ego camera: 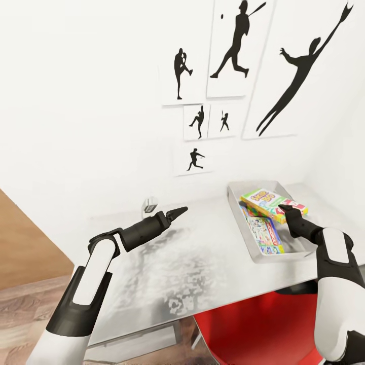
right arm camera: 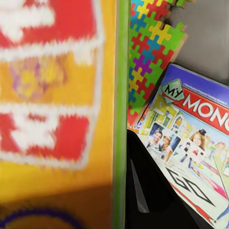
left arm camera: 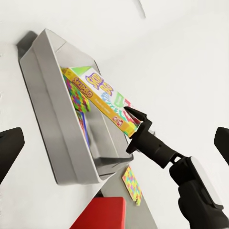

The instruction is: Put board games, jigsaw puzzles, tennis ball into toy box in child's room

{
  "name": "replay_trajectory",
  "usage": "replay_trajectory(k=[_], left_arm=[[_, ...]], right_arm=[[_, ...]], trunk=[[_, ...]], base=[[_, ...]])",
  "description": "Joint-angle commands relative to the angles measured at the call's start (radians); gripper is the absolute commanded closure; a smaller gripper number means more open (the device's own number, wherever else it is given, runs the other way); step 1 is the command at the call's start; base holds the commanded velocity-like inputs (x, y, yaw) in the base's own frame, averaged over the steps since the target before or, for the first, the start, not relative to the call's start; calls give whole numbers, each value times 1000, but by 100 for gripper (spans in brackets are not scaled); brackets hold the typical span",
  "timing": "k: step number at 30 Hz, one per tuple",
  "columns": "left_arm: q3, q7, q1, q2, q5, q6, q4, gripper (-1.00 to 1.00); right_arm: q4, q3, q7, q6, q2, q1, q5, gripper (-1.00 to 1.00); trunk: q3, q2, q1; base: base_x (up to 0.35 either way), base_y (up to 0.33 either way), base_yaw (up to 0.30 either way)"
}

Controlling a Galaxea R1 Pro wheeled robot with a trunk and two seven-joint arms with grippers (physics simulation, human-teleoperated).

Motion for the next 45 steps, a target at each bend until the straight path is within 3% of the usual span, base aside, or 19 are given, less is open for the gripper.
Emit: replay_trajectory(k=[1, 20, 25, 34, 45], left_arm=[[1, -5, -1, -1, -4, 4, 0, -100], [0, -3, -1, 0, -4, 4, 0, -100], [0, -3, -1, -1, -4, 4, 0, -100], [0, -4, -1, -1, -4, 4, -1, -100], [0, -3, -1, -1, -4, 4, -1, -100]], right_arm=[[-1, -1, -10, 3, 0, -4, -11, 100], [1, -1, -10, -15, -3, -43, -8, 100], [41, 1, -9, -30, -2, -55, -4, 100], [177, 2, 2, -123, -13, -122, 62, 100], [193, 2, 5, -140, -20, -132, 75, 100]], trunk=[[-4, -2, 0], [-14, -2, 0], [-14, -2, 0], [-14, -2, 0], [-23, -2, 0]], base=[[0, 0, 0], [0, 0, 0], [0, 0, 0], [0, 0, 0], [0, 0, 0]])
